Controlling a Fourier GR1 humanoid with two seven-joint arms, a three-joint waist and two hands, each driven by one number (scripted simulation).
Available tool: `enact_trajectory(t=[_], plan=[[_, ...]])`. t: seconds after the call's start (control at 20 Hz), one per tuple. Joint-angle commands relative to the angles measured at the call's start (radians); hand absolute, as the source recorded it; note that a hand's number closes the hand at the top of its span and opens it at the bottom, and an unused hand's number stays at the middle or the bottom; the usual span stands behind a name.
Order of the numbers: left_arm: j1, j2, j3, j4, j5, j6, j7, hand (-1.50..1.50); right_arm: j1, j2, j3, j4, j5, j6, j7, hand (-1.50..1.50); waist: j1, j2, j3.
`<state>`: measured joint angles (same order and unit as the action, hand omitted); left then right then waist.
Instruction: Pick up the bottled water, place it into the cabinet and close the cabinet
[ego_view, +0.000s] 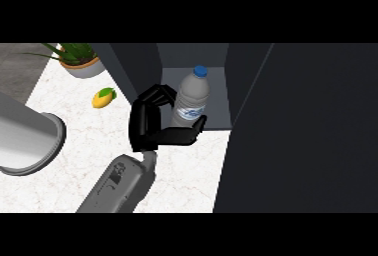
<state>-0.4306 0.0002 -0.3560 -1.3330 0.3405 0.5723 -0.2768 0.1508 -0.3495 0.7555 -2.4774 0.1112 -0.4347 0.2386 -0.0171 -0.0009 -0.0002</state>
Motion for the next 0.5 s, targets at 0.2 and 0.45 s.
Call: enact_trajectory(t=[0.2, 0.45], plan=[[-0.239, 0.037, 0.108, 0.176, -0.036, 0.034, 0.094, 1.5, 0.081, -0.057, 0.021, -0.155, 0.052, -0.002, 0.035, -1.5, -0.005, -0.001, 0.0], [-0.301, 0.039, 0.129, 0.318, -0.068, 0.008, 0.071, 1.5, 0.041, -0.037, 0.034, -0.116, 0.068, 0.004, 0.029, -1.5, -0.001, 0.001, 0.0]])
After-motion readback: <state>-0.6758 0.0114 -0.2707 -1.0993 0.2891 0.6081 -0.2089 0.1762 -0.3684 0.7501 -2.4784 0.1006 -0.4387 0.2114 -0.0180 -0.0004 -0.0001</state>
